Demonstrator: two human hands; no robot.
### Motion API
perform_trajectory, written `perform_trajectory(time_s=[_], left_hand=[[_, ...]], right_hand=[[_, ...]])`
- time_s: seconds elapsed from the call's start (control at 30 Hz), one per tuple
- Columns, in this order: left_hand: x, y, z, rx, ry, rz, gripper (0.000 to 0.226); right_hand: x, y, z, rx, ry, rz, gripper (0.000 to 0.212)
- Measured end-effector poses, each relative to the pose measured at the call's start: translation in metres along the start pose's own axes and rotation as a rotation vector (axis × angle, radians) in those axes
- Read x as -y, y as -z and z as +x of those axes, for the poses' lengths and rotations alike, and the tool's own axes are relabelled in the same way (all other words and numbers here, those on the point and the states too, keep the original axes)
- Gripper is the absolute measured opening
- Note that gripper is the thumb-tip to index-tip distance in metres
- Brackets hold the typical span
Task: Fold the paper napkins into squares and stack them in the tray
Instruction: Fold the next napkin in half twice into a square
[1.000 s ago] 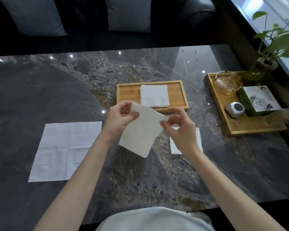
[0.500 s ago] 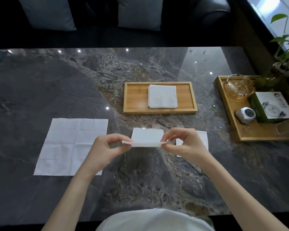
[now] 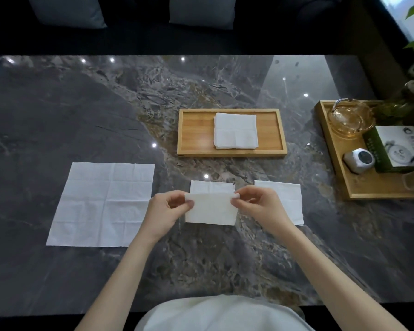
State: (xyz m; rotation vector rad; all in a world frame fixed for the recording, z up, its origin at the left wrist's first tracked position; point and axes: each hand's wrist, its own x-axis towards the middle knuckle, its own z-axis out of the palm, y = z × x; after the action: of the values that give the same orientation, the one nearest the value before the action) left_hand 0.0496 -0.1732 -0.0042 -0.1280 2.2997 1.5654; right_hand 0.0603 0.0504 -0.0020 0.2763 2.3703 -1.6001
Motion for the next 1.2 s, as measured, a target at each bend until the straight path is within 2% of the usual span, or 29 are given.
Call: perform_trajectory(time_s=[0.2, 0.47, 0.53, 0.6, 0.67, 0.73, 0.83, 1.2], left_hand=[[0.011, -0.006, 0.029, -0.068, -0.016, 0.132, 0.009], [0.022, -0.018, 0.037, -0.17, -0.119, 0.35, 0.022], [0.024, -0.023, 0.034, -0.221, -0.136, 0.409, 0.031], [0.027, -0.029, 0.028, -0.265, -0.157, 0.458, 0.038], [0.033, -0.038, 0.021, -0.28, -0.254, 0.532, 0.034], [0.041, -0.048, 0.013, -0.268, -0.367, 0.637, 0.026], [0.051, -0.058, 0.007, -0.202, -0.405, 0.71, 0.03], [0.063, -0.042, 0.001, -0.213, -0.345, 0.836, 0.036]], right_hand=[[-0.007, -0.013, 0.023, -0.106, -0.003, -0.137, 0.007], [-0.022, -0.028, 0.036, -0.165, 0.042, -0.442, 0.019], [-0.022, -0.031, 0.032, -0.24, 0.105, -0.545, 0.022], [-0.022, -0.036, 0.025, -0.328, 0.243, -0.647, 0.024], [-0.027, -0.044, 0.016, -0.375, 0.403, -0.765, 0.025], [-0.035, -0.056, 0.008, -0.333, 0.529, -0.861, 0.023], [-0.047, -0.068, 0.0, -0.259, 0.614, -0.932, 0.022], [-0.063, -0.04, -0.007, -0.239, 0.529, -0.986, 0.03]])
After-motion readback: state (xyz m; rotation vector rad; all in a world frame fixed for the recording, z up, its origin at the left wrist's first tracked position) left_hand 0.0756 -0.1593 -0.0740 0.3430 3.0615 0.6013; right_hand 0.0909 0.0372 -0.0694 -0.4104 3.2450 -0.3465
